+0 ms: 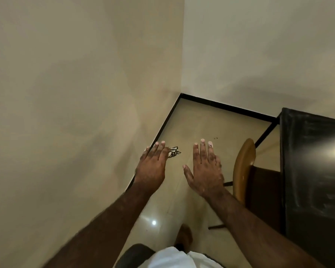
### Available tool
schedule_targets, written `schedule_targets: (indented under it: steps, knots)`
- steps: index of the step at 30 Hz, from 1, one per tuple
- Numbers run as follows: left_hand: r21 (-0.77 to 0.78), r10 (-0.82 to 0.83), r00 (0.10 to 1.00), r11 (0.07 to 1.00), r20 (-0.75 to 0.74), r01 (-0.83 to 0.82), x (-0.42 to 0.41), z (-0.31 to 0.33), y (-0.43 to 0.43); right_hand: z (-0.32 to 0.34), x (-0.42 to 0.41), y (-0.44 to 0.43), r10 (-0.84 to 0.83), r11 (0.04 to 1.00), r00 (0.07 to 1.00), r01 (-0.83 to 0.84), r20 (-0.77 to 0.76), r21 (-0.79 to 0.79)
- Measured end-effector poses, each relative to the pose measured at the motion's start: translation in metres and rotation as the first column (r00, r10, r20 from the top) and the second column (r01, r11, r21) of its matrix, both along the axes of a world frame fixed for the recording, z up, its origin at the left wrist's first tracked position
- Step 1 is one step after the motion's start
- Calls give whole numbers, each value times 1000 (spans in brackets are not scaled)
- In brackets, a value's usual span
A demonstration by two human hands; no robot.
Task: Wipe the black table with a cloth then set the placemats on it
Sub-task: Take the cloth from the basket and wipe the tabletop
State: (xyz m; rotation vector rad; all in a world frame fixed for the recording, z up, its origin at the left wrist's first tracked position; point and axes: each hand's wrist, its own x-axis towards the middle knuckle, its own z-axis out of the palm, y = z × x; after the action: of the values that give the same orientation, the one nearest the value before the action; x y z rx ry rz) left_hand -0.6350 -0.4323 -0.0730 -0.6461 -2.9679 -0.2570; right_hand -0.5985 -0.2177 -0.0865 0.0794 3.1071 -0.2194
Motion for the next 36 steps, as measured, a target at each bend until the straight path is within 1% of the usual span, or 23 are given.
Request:
schedule_targets:
  steps: [3,5,9,14,17,19,20,22,24,26,27,29,31,34,36]
  knots:
    - [-18,-22,999,1000,49,22,-53,4,25,8,-48,23,-45,999,999,45,-17,7]
    - [-15,-40,998,999,53,41,-92,5,45,11,-82,39,-90,996,996,90,-29,-1]
    - [-8,-103,989,994,105,104,-172,4,87,6,-145,72,-161,987,986,162,-28,2]
    - [-21,-212,976,977,57,213,-282,-6,138,-6,-225,112,-266,964,964,267,-18,19]
    - [-70,-286,955,954,84,291,-344,-7,169,-8,-271,133,-332,943,943,331,3,33]
    - [-77,-370,919,921,134,382,-379,-5,191,-3,-299,146,-388,922,920,387,54,29]
    - [-80,-417,897,899,144,431,-395,-3,202,-1,-310,152,-416,909,908,415,52,23]
    - [-122,-498,859,852,116,510,-426,3,227,4,-330,164,-470,882,883,469,0,34]
    - [-100,-557,818,814,141,572,-455,4,255,8,-343,176,-537,843,843,537,32,-8]
    - [-73,-586,802,800,115,595,-472,1,282,9,-350,191,-590,807,807,590,9,-11]
    - [-35,-613,783,785,106,619,-481,-1,299,8,-354,201,-619,785,785,619,-2,-12]
    - [46,-692,720,722,60,690,-497,-6,335,6,-359,226,-675,738,738,675,7,-29]
    - [49,-758,652,651,-2,758,-507,-16,371,1,-362,252,-724,689,690,724,14,-33]
    - [61,-818,575,573,-5,817,-515,-16,437,-5,-359,303,-784,621,621,783,-7,-44]
    - [44,-847,530,528,-46,848,-514,-13,475,-7,-358,334,-816,578,577,816,-35,-23]
